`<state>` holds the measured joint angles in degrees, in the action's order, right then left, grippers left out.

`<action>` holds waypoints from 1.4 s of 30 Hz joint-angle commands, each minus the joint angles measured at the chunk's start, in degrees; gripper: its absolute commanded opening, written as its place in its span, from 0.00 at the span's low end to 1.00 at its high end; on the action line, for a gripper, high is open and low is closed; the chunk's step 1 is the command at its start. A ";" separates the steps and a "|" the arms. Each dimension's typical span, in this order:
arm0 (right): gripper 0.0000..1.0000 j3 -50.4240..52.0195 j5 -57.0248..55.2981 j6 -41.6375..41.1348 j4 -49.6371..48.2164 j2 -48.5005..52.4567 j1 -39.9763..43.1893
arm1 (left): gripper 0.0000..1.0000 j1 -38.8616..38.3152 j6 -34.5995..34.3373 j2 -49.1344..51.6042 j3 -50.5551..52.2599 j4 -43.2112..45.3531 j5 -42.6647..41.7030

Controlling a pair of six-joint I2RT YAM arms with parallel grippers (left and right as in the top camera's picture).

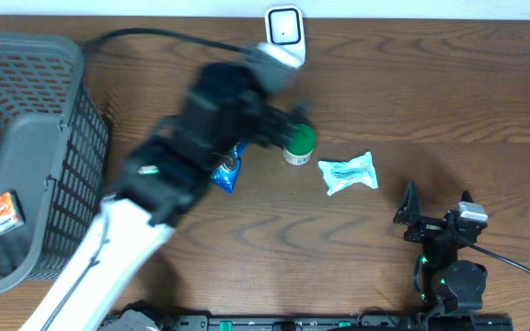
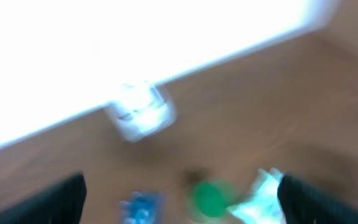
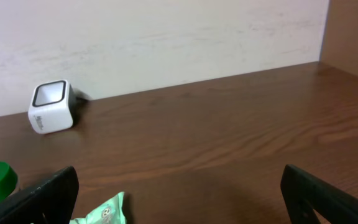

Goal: Scan the item barcode
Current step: 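Hold the wipes pack under the scanner, then release it right of the jar, then reach the left gripper into the basket and grasp the orange Kleenex pack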

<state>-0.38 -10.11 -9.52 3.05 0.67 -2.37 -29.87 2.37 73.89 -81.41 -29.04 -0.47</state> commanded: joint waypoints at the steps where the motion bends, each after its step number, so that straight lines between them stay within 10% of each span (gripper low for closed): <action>1: 0.99 0.07 -0.50 0.83 0.20 -0.33 0.68 | 0.98 13.68 -7.65 -5.46 -0.48 -7.37 16.13; 15: 0.99 0.07 -0.50 0.83 0.20 -0.33 0.68 | 0.98 63.01 -47.50 -3.63 2.29 -23.67 16.02; 31: 0.99 0.07 -0.48 0.83 0.20 -0.33 0.68 | 0.98 65.70 -70.03 25.55 2.93 -22.40 23.80; 42: 0.99 0.07 -0.48 0.83 0.20 -0.33 0.68 | 0.98 65.70 -70.90 35.15 2.93 -12.31 26.08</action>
<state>-0.38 -10.11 -9.52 3.05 0.67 -2.37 35.57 -66.89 107.39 -78.61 -41.93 23.16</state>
